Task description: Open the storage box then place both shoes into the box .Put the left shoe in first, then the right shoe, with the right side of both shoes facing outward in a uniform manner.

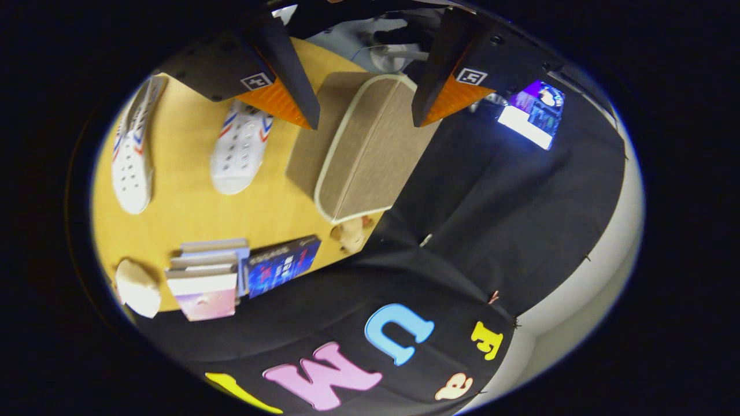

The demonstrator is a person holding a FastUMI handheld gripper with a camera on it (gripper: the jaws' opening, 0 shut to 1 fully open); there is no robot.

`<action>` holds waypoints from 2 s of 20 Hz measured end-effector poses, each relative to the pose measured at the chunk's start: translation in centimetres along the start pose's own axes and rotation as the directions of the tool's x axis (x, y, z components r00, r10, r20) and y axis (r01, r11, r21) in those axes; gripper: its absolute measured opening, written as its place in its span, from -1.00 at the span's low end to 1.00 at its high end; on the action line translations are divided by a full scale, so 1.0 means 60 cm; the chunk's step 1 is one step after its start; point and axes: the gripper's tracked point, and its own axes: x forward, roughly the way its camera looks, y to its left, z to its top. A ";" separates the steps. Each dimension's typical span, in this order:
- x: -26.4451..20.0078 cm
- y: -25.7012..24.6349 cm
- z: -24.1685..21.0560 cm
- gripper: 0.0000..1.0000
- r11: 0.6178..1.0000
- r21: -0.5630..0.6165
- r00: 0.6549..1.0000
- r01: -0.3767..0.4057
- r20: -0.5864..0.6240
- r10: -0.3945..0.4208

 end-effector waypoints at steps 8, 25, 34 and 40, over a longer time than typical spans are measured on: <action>0.081 -0.020 -0.060 0.96 0.976 0.179 0.987 -0.122 -0.086 0.139; 0.099 0.006 -0.056 0.91 0.862 0.430 0.934 -0.269 -0.104 0.343; 0.067 0.038 -0.004 0.32 0.809 0.524 0.941 -0.266 -0.042 0.337; 0.096 0.038 -0.022 -0.43 0.835 0.537 0.968 -0.120 -0.122 0.218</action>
